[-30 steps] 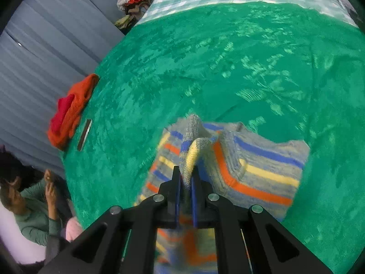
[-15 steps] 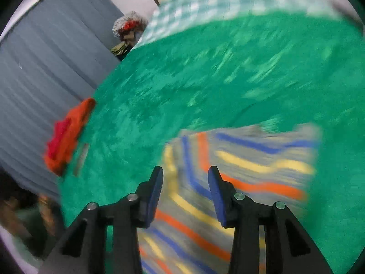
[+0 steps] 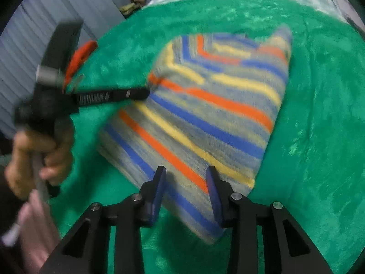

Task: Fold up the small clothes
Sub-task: 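Open the right tool to release the fold and raise both tools, then grasp the sweater end with the right tool while the left tool grasps beside it, then fold the held sweater end over onto the other half with both tools, then open both tools and pull them back from the folded sweater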

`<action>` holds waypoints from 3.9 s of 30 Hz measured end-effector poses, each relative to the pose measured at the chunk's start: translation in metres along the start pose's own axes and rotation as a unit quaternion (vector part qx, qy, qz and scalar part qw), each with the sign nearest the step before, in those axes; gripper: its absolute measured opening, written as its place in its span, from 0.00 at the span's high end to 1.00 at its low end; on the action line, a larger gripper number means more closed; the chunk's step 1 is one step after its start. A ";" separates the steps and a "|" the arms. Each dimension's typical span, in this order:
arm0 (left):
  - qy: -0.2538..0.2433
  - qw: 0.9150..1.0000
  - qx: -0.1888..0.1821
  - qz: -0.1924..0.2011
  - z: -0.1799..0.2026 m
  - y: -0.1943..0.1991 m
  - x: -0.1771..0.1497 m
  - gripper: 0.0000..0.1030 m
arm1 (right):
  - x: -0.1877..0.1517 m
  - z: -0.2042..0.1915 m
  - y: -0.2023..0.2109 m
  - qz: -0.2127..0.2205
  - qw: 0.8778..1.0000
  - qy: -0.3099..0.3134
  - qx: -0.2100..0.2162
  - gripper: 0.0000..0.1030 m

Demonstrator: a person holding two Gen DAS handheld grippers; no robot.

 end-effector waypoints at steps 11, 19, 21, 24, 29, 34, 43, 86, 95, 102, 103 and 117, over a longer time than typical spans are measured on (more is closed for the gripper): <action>-0.012 0.998 0.048 -0.034 0.000 -0.065 0.027 0.54 | 0.072 0.108 -0.045 -0.027 0.995 -0.081 -0.044 0.66; 0.002 1.000 0.024 -0.011 -0.019 0.014 -0.032 0.30 | 0.029 0.021 0.037 0.037 0.996 -0.009 -0.075 0.64; -0.015 0.996 0.071 -0.041 -0.030 -0.002 -0.062 0.30 | -0.014 0.003 0.013 -0.010 0.998 -0.016 -0.057 0.62; 0.006 0.996 0.073 -0.052 -0.043 0.010 -0.087 0.29 | -0.060 -0.010 0.009 -0.035 0.996 -0.035 -0.078 0.62; 0.003 0.993 0.116 0.010 -0.046 0.077 -0.097 0.07 | -0.079 -0.040 0.070 0.001 0.993 -0.066 -0.099 0.18; -0.007 0.991 0.128 0.038 -0.036 0.108 -0.102 0.06 | -0.090 -0.059 0.107 0.029 0.987 -0.076 -0.141 0.16; -0.035 0.988 0.138 0.058 -0.024 0.123 -0.100 0.06 | -0.093 -0.064 0.130 0.048 0.981 -0.102 -0.158 0.16; -0.064 0.995 -0.053 0.061 0.098 0.050 0.048 0.75 | 0.106 0.026 0.112 0.168 0.977 -0.060 -0.120 0.72; -0.055 0.992 0.105 0.041 0.006 0.036 -0.065 0.20 | -0.026 0.077 0.111 0.050 0.966 -0.126 -0.221 0.09; -0.080 0.982 0.149 0.088 0.012 0.109 -0.151 0.04 | -0.128 0.000 0.152 0.031 0.962 -0.106 -0.248 0.03; -0.080 0.981 0.153 0.092 0.015 0.119 -0.154 0.04 | -0.135 -0.008 0.157 0.035 0.963 -0.103 -0.248 0.03; -0.067 0.974 0.099 0.190 0.033 0.240 -0.168 0.00 | -0.120 -0.131 0.245 0.131 0.958 -0.002 -0.255 0.00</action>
Point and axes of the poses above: each gripper's, at about its wrist camera, not at the fingertips, and y roughly against the way its jaws point, z to its right, x to its top, the point moved 10 cm from there along -y, roughly the way its jaws point, and after that the axes turned 11 degrees about y, right-handed, at the moved point
